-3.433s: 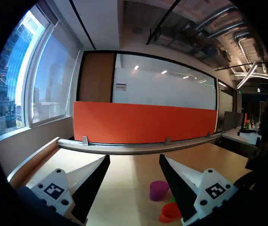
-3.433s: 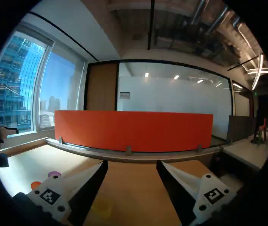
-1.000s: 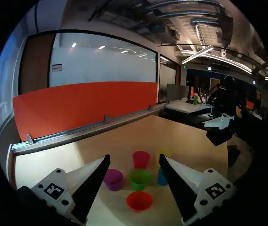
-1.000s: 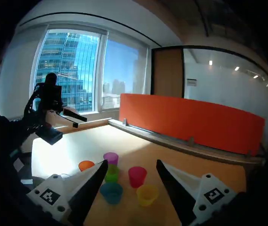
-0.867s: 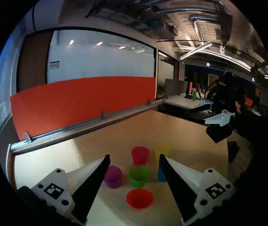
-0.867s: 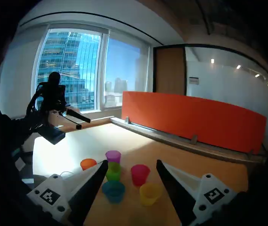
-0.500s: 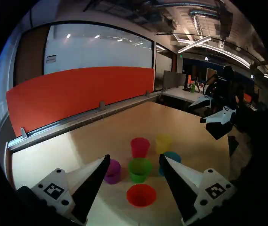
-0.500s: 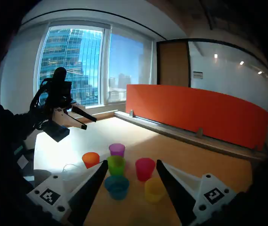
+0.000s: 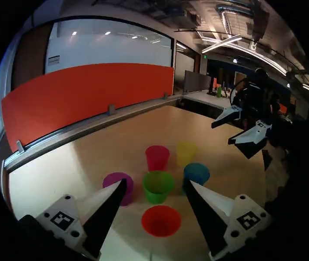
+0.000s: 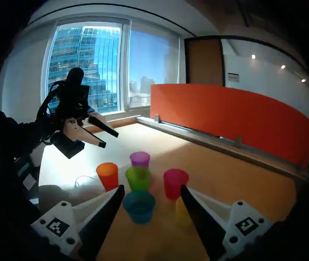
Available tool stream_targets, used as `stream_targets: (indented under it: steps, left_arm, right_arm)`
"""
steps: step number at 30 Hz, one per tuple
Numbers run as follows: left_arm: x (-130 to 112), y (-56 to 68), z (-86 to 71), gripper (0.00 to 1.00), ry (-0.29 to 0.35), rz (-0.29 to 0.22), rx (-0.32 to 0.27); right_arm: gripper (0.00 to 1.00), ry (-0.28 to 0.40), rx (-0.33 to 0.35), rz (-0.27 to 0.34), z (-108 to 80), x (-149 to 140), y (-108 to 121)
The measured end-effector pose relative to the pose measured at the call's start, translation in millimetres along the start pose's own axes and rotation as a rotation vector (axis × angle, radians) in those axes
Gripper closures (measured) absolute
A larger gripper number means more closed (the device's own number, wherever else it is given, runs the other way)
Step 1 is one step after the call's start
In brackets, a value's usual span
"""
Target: Pour water
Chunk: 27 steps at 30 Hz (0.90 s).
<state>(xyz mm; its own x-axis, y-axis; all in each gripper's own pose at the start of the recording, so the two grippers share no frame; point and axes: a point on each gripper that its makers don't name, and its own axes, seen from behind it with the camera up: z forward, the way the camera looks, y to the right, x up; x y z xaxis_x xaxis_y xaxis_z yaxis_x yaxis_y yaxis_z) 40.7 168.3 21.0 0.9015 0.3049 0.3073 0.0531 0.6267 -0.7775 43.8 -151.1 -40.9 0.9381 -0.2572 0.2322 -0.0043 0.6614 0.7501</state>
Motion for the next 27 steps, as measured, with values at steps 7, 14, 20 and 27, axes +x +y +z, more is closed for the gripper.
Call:
stream_targets:
  steps: [7, 14, 20, 27]
  left_arm:
    - [-9, 4.1, 9.5, 0.03, -0.022, 0.005, -0.021]
    - [-21, 9.1, 19.4, 0.03, -0.051, 0.004, -0.041]
    - [-27, 10.0, 26.5, 0.03, -0.069, 0.009, -0.046]
    - [-32, 8.6, 34.1, 0.03, -0.085, 0.006, -0.052]
  right_arm:
    - [0.01, -0.041, 0.020, -0.018, 11.2, -20, -7]
    - [0.01, -0.081, 0.033, -0.023, 22.2, -41, -12]
    - [0.01, -0.110, 0.039, -0.030, 30.5, -56, -13]
    - [0.01, -0.143, 0.050, -0.042, 40.8, -73, -17]
